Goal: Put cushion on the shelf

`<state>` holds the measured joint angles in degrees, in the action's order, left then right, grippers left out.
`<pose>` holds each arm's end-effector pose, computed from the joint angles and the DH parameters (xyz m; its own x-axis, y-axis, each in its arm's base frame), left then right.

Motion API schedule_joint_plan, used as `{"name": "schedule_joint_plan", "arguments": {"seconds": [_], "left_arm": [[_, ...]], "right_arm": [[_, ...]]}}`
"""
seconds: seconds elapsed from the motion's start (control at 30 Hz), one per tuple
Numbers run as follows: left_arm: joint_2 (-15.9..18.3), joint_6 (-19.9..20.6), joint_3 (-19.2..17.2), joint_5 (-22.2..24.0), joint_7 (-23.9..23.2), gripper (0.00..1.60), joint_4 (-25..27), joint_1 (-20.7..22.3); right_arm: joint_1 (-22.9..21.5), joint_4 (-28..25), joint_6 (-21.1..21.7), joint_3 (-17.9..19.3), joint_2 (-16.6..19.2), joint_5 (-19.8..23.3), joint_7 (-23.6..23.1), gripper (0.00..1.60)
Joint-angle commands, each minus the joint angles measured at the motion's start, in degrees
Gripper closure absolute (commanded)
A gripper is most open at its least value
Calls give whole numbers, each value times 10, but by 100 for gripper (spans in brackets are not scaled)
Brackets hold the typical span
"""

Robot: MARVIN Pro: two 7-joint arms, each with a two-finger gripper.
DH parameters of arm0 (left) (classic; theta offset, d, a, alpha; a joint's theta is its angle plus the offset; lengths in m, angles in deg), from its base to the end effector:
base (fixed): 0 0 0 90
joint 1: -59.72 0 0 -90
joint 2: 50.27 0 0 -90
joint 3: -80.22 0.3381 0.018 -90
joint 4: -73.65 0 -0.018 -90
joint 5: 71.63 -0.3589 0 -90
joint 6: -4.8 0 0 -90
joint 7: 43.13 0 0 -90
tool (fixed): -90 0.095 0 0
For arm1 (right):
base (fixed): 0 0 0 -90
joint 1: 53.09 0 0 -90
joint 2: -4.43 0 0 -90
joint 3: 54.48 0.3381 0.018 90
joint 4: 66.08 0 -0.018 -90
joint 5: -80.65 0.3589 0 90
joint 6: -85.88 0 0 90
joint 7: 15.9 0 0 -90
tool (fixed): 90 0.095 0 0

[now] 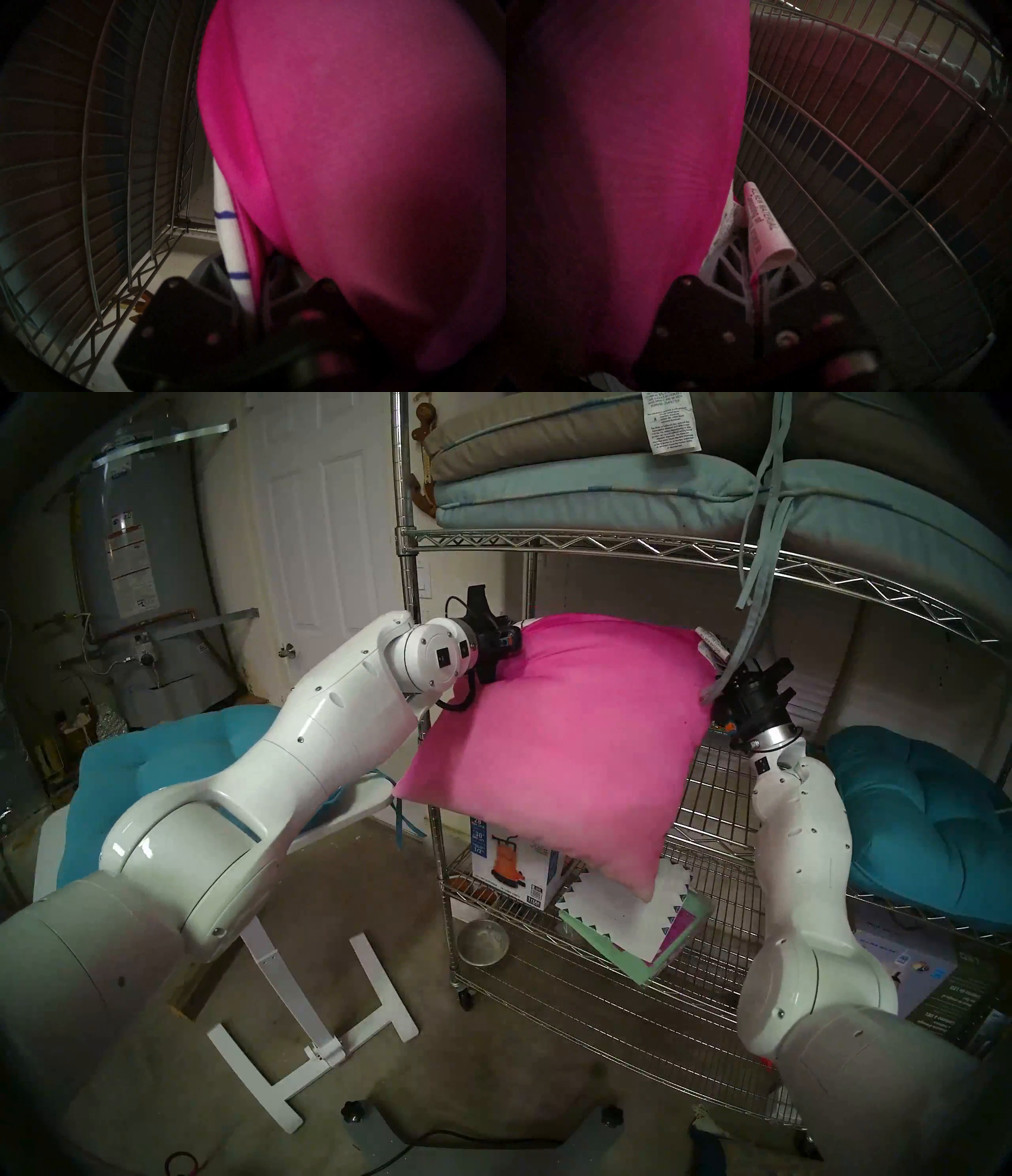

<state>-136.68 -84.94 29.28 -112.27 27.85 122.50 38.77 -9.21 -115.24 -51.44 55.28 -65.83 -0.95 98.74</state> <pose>0.7171 -0.1844 -0.0154 -0.4888 -0.8565 0.1657 -0.1021 -0.1325 -0.9859 0.6270 -0.2607 -0.1144 -0.3463 0.9381 0.0060 -0.5694 -0.2152 0.7934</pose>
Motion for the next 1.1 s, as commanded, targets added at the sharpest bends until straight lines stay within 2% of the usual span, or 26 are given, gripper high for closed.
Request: {"name": "schedule_joint_plan", "arguments": {"seconds": [0.0, 0.5, 1.07], "left_arm": [[0, 1, -1, -9, 12, 160, -44, 22], [1, -5, 0, -17, 16, 160, -102, 55], [-33, -14, 12, -26, 18, 160, -142, 76]], "right_arm": [[-10, 30, 8, 23, 33, 4, 0, 160], [-61, 80, 3, 0, 18, -16, -21, 160], [-105, 138, 7, -10, 10, -28, -32, 160]]}}
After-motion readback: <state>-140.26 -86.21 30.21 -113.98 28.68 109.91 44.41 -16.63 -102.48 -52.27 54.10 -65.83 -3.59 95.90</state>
